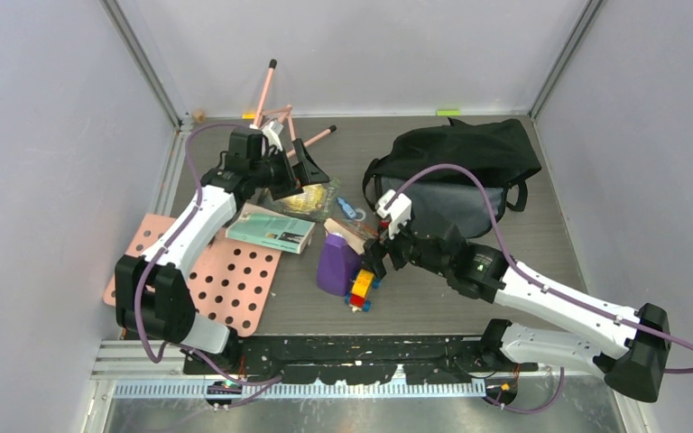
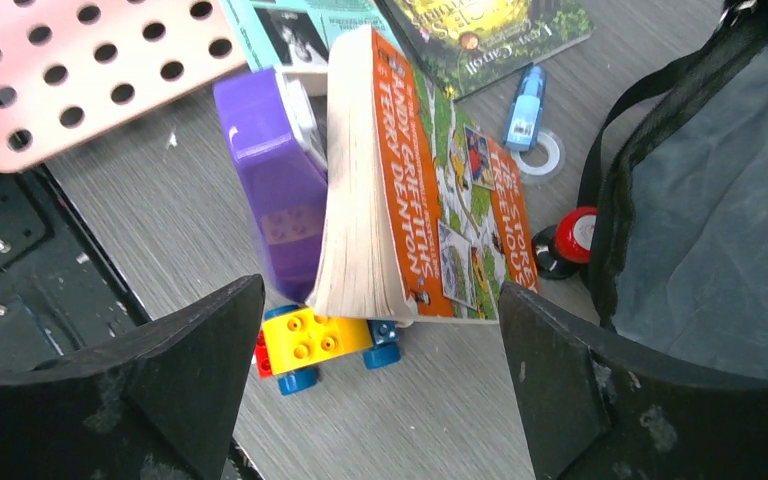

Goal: Pack the student bag
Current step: Pick up the book from the center of the board.

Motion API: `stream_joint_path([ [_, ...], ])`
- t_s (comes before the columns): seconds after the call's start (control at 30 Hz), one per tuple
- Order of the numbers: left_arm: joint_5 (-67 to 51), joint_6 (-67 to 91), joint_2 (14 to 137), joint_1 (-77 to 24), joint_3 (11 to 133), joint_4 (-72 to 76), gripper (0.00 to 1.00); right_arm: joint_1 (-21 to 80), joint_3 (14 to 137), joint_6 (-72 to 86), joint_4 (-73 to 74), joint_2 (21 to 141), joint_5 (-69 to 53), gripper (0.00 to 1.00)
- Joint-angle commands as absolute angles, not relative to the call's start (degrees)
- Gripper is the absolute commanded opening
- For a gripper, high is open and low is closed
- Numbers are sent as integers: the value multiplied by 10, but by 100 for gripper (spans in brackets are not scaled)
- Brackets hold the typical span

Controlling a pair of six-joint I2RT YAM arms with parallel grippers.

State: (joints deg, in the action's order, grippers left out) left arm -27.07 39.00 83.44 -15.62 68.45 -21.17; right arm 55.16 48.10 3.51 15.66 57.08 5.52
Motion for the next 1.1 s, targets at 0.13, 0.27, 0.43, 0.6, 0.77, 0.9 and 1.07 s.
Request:
stream_joint_path([
  [0.13,-266,304,822,-151,736,-252,100,567,363,-42,18,535,82,94],
  [0.27,-255,287,812,-138,720,-241,100,572,308,-72,-72,538,101,94],
  [0.43,-277,289,814,-117,703,-222,100,582,263,-126,-202,591,155,94],
  [0.6,-301,291,818,-99,696,-223,100,584,241,-191,-358,664,194,93],
  [0.77,-307,297,814,-94,686,-214,100,585,242,-217,-454,729,206,76],
  [0.9,-308,296,816,-90,687,-214,100,586,254,-211,-433,734,205,46],
  [1.07,-311,290,809,-89,683,-212,100,586,283,-167,-327,691,214,2],
])
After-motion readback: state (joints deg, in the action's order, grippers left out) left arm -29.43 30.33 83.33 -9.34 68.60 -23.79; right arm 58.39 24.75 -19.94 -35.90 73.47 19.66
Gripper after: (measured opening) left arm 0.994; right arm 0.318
